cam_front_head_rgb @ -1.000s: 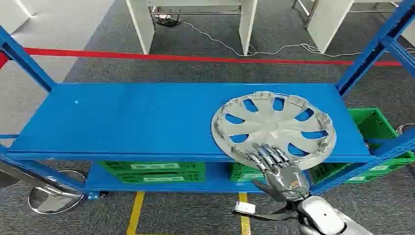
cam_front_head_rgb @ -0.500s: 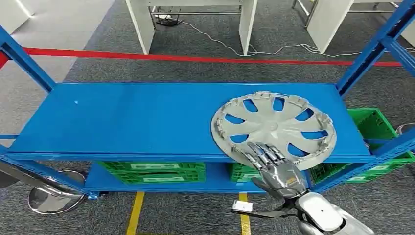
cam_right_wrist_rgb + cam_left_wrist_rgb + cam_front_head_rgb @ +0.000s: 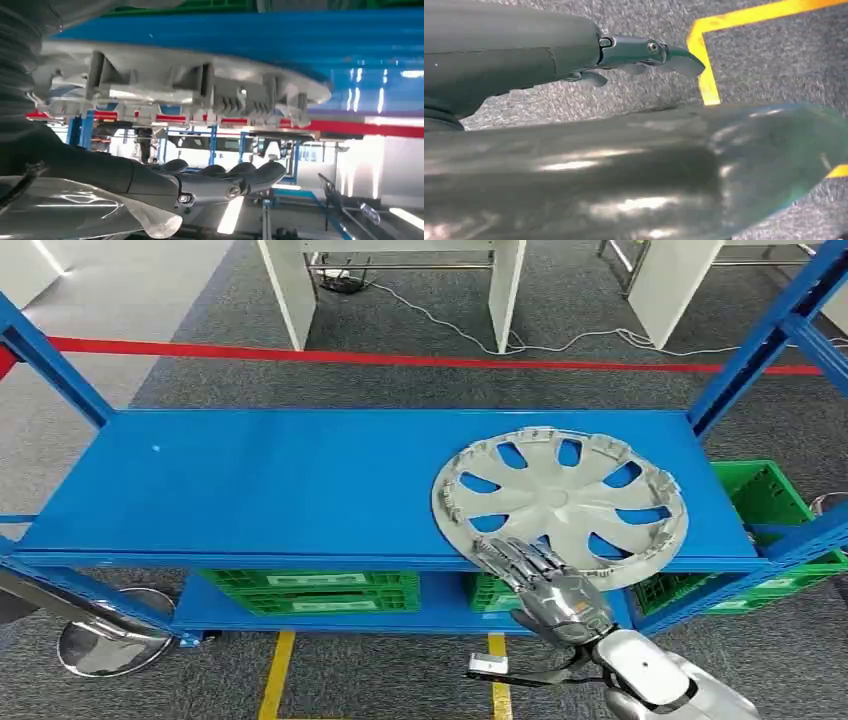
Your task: Take the parts from the cabinet and place them on the table.
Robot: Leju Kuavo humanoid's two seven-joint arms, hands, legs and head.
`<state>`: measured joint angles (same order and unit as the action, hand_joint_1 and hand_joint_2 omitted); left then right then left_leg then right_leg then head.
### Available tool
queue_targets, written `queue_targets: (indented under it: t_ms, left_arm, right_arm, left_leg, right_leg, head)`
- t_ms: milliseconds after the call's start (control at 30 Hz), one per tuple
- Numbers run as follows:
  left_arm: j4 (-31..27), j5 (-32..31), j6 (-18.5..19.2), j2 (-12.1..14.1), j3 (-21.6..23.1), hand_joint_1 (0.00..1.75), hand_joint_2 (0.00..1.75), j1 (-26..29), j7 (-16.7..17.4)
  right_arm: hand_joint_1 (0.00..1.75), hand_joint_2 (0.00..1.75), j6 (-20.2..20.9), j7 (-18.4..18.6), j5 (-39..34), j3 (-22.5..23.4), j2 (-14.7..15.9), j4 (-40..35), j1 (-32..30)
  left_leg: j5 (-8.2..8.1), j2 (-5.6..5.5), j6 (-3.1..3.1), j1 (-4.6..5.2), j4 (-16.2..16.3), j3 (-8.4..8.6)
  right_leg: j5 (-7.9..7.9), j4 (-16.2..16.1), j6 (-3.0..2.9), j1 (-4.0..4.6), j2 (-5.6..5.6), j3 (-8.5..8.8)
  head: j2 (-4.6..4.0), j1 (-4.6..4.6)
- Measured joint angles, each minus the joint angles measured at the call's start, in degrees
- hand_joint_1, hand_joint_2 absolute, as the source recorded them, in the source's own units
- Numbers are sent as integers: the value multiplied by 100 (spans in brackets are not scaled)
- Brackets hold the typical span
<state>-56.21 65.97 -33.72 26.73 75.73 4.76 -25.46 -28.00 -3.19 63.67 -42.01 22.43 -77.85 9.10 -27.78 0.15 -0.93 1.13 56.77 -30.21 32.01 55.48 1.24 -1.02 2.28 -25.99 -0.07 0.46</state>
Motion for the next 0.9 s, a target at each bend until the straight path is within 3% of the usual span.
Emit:
queue_targets:
  t_ms: [367,500,900]
  left_arm:
    - [1083,-81,754,-433,209,0,0,-227,-507]
    - [1384,-230,782,-597,315,0,0,-377,-542]
    - [1554,-560,697,-649,435,0,0,-529,-426]
  right_arm:
    - [0,175,175,170,79,-46,0,431,283]
    - [0,175,184,190,87,26,0,557,364]
    - [0,175,223,293,83,276,2,662,341]
  left_leg:
    - [0,0,0,3,1,0]
    - [0,0,0,3,2,-1]
    - [0,0,0,2,2,-1]
  right_leg:
    - [-1,0,1,-3,0,0]
    - [-3,0,3,-3,1,-1]
    - [-3,0,4,-2,-1,-3]
  head:
    - [0,-2]
    - [-2,2]
    - [0,2]
